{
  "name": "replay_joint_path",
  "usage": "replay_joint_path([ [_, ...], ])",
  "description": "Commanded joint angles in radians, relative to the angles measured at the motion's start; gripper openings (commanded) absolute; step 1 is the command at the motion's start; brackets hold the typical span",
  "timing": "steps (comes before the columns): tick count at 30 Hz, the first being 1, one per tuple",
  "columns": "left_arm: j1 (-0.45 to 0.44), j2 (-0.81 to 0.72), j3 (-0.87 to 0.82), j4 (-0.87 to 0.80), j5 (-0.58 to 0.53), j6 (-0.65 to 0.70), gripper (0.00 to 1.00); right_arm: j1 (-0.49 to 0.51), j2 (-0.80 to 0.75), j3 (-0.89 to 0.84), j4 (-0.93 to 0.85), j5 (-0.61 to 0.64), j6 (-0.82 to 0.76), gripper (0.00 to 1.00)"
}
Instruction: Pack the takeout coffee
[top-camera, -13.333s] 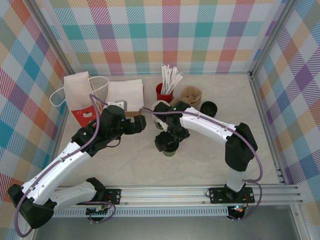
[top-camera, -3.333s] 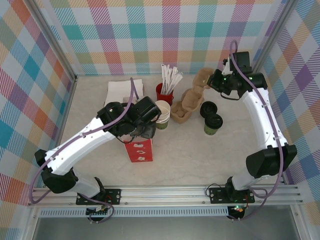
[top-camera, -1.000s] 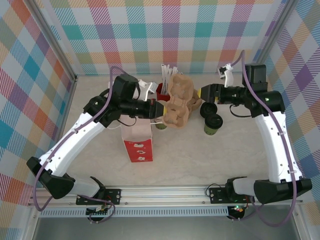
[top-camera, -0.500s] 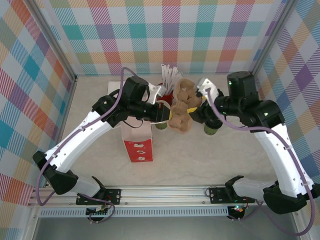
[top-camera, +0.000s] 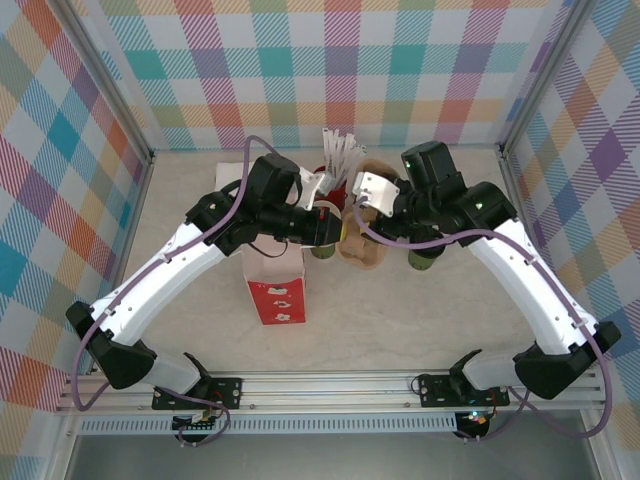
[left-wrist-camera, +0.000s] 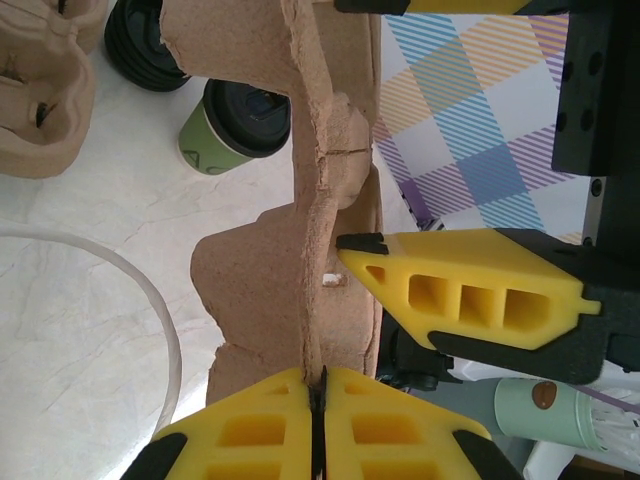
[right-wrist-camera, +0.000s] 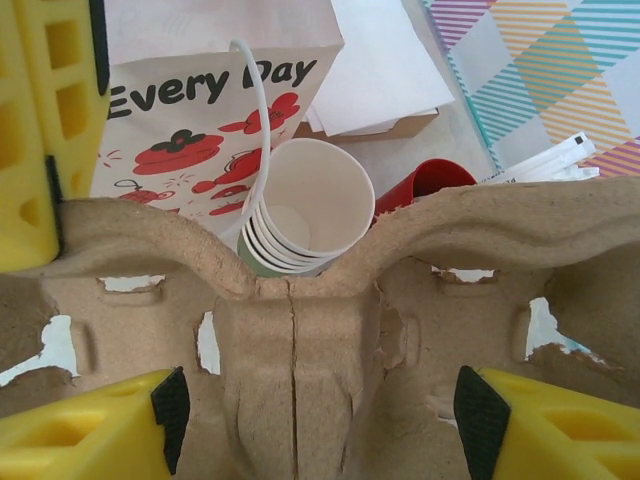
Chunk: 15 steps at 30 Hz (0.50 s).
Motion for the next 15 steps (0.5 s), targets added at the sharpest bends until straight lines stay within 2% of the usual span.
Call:
replay_joint_path([
  [1,-0.011,0.002,0.032,0.013,-0.004,0.008,0.08,0.008,0.010,0.013,-0.007,0.014,-0.031,0.68],
  [9,-0.011,0.002,0.038,0.008,-0.007,0.009,0.08,0.010,0.023,0.003,-0.014,0.013,-0.023,0.53],
  [15,-0.012,0.002,0.043,0.006,-0.008,0.010,0.08,0.012,0.032,0.000,-0.021,-0.005,-0.014,0.50],
])
